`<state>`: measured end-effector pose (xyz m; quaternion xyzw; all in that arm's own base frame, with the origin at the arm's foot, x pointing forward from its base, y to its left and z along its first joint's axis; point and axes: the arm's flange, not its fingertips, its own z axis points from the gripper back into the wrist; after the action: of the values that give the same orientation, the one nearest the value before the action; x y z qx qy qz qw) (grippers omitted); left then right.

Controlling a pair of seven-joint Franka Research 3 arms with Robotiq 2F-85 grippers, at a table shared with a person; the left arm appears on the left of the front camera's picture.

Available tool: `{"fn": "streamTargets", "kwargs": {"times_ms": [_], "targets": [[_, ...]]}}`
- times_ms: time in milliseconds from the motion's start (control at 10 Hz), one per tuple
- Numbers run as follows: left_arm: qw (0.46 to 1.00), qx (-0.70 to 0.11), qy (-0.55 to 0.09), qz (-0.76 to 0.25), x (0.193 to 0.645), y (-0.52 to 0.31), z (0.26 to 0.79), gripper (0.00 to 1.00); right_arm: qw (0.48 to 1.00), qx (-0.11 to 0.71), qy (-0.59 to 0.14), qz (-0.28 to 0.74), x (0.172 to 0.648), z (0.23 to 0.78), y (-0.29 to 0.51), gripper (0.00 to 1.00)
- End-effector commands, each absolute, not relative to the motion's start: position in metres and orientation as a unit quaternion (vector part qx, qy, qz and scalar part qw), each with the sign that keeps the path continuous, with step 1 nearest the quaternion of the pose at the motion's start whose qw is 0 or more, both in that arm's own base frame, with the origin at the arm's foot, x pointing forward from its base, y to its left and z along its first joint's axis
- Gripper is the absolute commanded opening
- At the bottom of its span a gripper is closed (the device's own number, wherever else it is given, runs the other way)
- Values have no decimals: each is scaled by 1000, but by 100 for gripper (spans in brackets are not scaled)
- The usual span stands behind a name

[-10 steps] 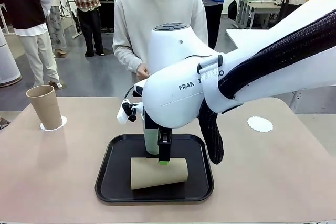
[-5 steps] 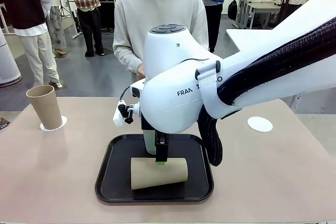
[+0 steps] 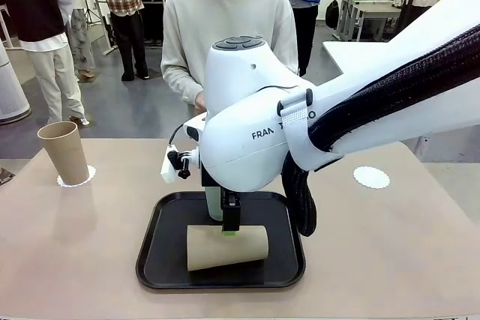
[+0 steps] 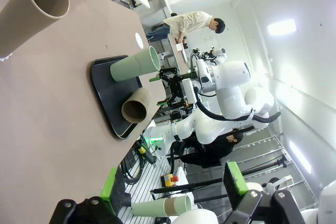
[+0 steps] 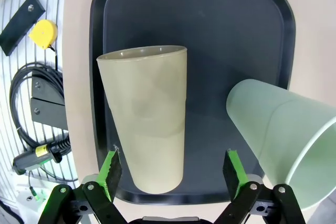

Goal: Place coasters on the table and set cups on them.
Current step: Take one Reusable plastic cup from the Flat Tray and place it on a coaster set by the human.

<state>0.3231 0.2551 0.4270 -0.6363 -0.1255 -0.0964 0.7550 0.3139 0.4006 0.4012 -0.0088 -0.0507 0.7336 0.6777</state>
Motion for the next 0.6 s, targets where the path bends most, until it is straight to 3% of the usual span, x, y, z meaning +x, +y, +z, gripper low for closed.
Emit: {"fn": "streamTargets", "kwargs": {"times_ms": [0, 500], "targets": [[752, -639, -128, -98, 322, 256, 429, 100, 667, 10, -54, 743, 314, 398, 401, 100], [752, -639, -128, -98, 322, 256, 429, 100, 666, 28, -42, 744, 307, 377, 395, 100]]}}
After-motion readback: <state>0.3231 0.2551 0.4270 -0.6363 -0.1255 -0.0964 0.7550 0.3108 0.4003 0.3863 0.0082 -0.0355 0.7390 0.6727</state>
